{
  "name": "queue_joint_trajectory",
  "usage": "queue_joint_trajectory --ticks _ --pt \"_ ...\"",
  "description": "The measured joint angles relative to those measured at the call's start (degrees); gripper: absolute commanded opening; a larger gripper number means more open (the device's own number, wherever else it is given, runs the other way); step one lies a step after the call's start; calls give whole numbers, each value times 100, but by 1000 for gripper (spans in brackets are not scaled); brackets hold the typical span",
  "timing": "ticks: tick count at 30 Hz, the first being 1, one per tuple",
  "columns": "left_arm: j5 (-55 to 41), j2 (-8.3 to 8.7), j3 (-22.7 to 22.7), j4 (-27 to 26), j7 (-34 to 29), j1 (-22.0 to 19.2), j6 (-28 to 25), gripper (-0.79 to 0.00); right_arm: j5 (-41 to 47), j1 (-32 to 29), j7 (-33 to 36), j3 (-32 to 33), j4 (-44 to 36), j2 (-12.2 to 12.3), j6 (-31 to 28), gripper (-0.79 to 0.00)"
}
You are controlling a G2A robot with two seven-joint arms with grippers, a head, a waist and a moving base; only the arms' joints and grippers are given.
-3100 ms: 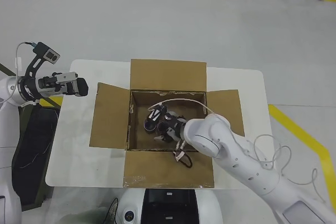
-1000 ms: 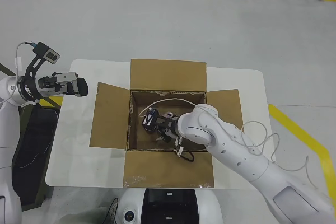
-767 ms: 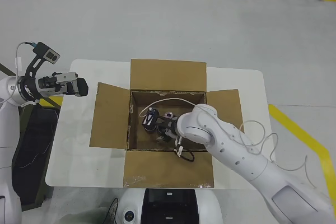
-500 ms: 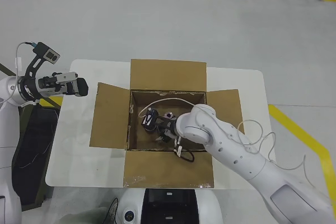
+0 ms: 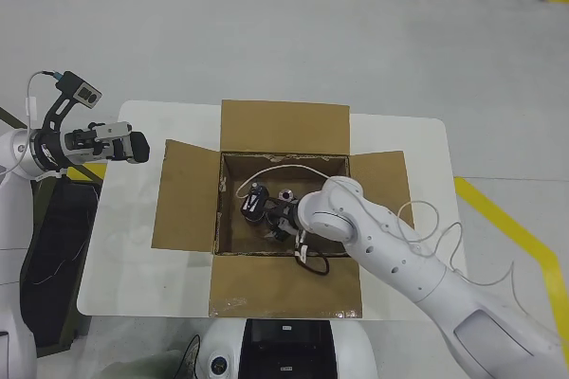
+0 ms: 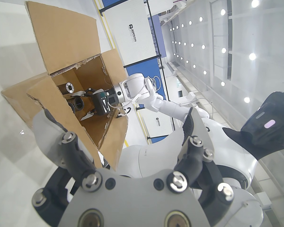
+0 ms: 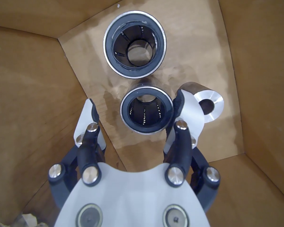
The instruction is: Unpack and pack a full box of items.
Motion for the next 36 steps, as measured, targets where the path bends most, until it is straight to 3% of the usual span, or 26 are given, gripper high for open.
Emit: queue_joint_trajectory --ticks 4,6,8,10,13,14,23,36 --pt "0 0 0 0 0 0 0 0 -17 23 -40 -25 98 -31 2 -231" --pt "0 0 0 0 0 0 0 0 -28 33 -60 -40 151 -45 -11 -280" --pt "0 0 0 0 0 0 0 0 -29 41 -75 -68 203 -64 -33 -400" --pt "0 0 0 0 0 0 0 0 -31 54 -87 -83 242 -82 -36 -456" --pt "0 0 0 0 0 0 0 0 -46 69 -90 -87 259 -100 -18 -736" --pt "0 0 0 0 0 0 0 0 -52 70 -87 -83 251 -103 -11 -785" --pt "0 0 0 0 0 0 0 0 -143 -5 129 141 -165 -31 2 -785" --pt "0 0 0 0 0 0 0 0 -233 -468 687 791 -1521 242 -46 -785"
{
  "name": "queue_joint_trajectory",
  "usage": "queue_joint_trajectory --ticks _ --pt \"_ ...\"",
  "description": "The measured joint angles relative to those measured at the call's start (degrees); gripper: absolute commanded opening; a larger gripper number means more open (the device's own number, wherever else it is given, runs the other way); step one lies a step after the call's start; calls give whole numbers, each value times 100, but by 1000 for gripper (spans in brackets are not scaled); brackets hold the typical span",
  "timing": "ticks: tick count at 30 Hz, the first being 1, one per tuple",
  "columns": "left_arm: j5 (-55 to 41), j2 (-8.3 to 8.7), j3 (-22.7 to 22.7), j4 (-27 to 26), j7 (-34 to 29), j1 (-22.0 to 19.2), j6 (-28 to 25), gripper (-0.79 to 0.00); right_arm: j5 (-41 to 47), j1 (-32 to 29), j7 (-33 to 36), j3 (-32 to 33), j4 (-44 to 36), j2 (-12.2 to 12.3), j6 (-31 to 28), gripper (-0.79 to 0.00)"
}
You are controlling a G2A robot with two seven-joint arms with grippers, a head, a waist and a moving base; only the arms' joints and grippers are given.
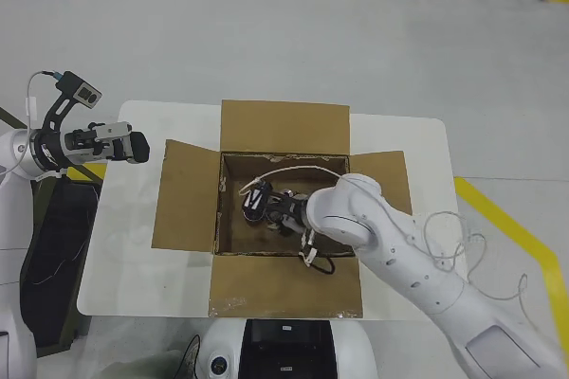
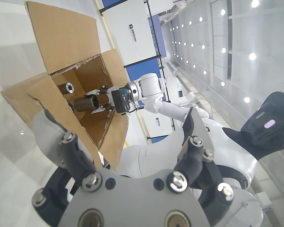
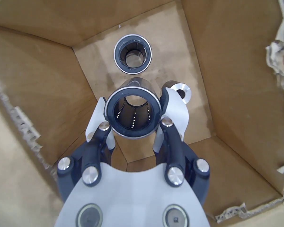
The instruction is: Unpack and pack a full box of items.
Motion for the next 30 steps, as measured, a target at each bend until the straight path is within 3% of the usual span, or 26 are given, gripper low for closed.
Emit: queue_joint_trajectory --ticks 12,21,30 --pt "0 0 0 0 0 0 0 0 123 -535 -149 842 -1003 237 42 -785" --pt "0 0 0 0 0 0 0 0 594 -1131 -892 1578 -1548 394 -117 -785" --pt "0 0 0 0 0 0 0 0 373 -1740 -1216 2329 -2247 559 49 -785"
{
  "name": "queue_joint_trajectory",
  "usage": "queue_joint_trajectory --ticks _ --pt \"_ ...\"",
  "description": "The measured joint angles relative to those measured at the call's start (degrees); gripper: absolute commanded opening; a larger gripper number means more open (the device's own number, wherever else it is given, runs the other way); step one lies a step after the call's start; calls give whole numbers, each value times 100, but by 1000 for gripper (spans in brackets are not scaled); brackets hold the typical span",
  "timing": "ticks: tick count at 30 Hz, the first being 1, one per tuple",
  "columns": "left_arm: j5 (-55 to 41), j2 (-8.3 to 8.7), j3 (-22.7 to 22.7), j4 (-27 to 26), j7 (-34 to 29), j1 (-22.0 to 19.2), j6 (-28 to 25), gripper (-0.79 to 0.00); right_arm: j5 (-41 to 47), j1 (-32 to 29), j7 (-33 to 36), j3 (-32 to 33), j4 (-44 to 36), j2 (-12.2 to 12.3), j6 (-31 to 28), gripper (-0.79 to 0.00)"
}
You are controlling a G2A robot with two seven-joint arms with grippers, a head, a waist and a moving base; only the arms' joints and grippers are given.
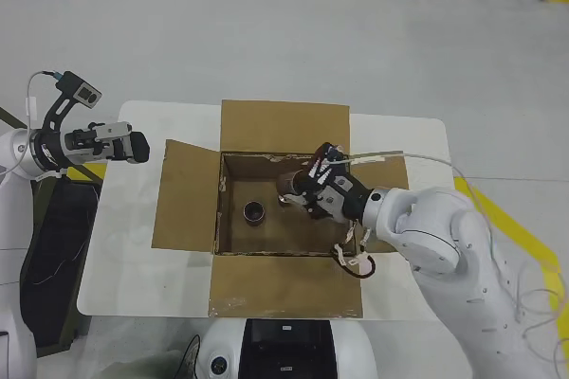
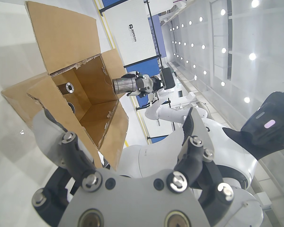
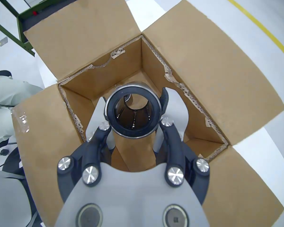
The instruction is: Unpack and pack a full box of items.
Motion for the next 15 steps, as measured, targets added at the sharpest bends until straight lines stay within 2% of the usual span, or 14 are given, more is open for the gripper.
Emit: queue_joint_trajectory --ticks 15 --pt "0 0 0 0 0 0 0 0 -121 -1450 -174 1675 -1216 278 67 -785"
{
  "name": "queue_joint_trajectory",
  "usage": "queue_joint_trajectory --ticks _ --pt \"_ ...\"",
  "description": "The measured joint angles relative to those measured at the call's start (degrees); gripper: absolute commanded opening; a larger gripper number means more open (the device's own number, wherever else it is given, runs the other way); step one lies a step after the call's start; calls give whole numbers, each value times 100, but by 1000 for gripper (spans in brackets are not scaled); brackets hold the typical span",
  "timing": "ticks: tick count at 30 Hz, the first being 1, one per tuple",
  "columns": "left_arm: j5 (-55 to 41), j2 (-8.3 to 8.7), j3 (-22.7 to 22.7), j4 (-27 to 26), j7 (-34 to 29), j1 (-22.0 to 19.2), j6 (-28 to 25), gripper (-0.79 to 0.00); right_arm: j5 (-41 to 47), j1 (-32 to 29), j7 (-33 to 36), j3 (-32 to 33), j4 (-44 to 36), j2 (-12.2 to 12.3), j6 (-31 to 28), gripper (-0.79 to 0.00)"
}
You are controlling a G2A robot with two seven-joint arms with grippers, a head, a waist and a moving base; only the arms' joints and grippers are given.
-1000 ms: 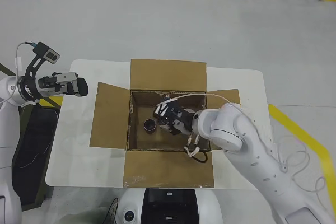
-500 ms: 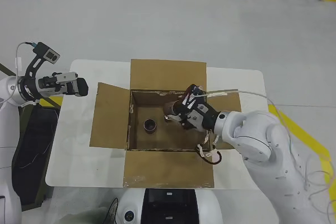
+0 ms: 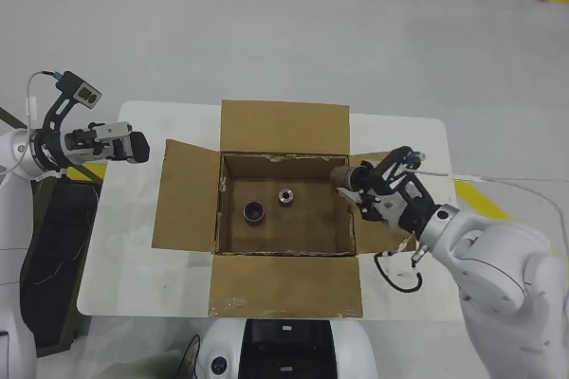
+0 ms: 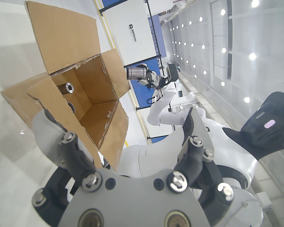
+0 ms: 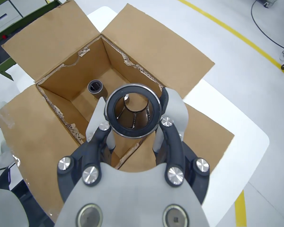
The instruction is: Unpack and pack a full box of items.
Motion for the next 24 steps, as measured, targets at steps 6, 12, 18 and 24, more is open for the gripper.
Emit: queue_joint_trajectory --ticks 6,12,18,24 --pt "0 0 0 0 0 0 0 0 146 -399 -134 492 -280 67 -83 -785" --pt "0 0 0 0 0 0 0 0 207 -474 -180 582 -304 86 -84 -785" --pt "0 0 0 0 0 0 0 0 205 -473 -178 581 -303 86 -84 -785" --pt "0 0 0 0 0 0 0 0 205 -473 -178 581 -303 86 -84 -785"
